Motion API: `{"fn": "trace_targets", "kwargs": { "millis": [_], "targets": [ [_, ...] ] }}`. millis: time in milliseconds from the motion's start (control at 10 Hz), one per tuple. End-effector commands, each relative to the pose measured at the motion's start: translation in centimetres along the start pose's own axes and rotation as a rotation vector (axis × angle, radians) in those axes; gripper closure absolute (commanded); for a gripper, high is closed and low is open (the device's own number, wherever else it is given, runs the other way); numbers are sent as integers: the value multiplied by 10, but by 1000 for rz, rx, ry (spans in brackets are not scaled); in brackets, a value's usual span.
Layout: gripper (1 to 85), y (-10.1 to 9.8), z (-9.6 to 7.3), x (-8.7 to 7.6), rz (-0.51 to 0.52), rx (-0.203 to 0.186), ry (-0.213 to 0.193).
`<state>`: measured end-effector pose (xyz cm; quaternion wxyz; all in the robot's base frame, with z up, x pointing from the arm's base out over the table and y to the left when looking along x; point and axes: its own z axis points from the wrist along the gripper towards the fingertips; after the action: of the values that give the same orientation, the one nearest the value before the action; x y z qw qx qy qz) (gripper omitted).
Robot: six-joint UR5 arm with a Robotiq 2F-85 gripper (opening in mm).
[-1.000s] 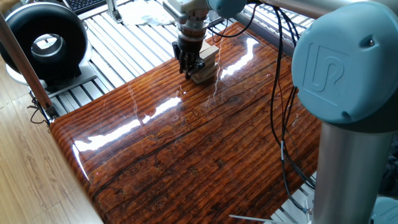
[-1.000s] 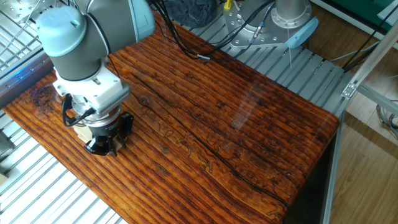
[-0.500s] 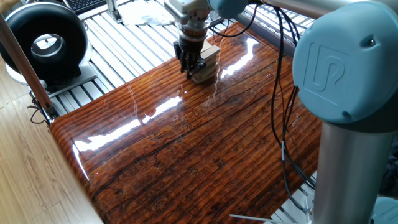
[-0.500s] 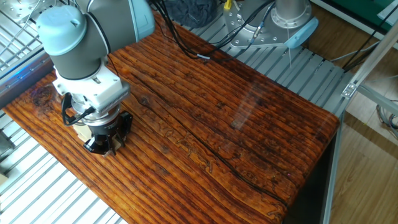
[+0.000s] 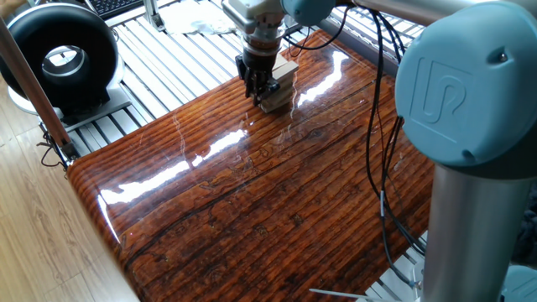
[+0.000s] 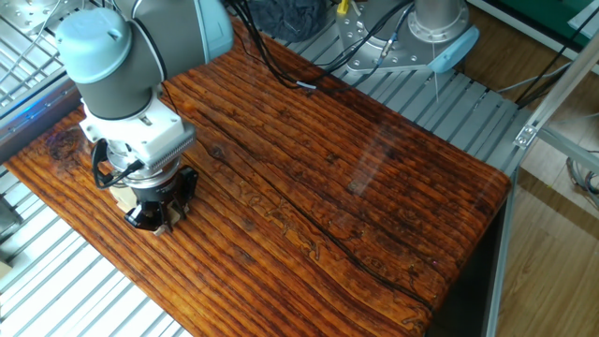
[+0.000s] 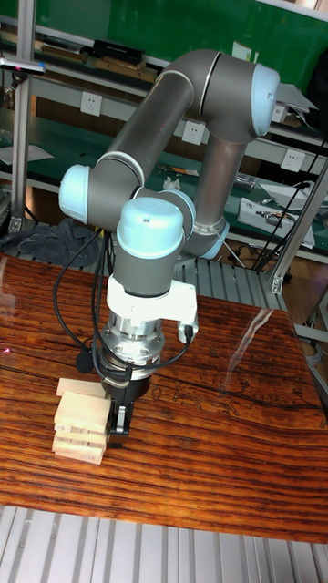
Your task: Play Jenga
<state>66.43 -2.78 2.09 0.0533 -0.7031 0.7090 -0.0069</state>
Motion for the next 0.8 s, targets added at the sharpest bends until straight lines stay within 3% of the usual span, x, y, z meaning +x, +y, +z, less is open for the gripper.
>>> {"fn": "trace_targets", "kwargs": {
  "millis": [0,700],
  "targets": [
    [710,-2,-1,0,8,6,-2],
    [667,-2,-2,-2,13,3,-6]
  ]
}}
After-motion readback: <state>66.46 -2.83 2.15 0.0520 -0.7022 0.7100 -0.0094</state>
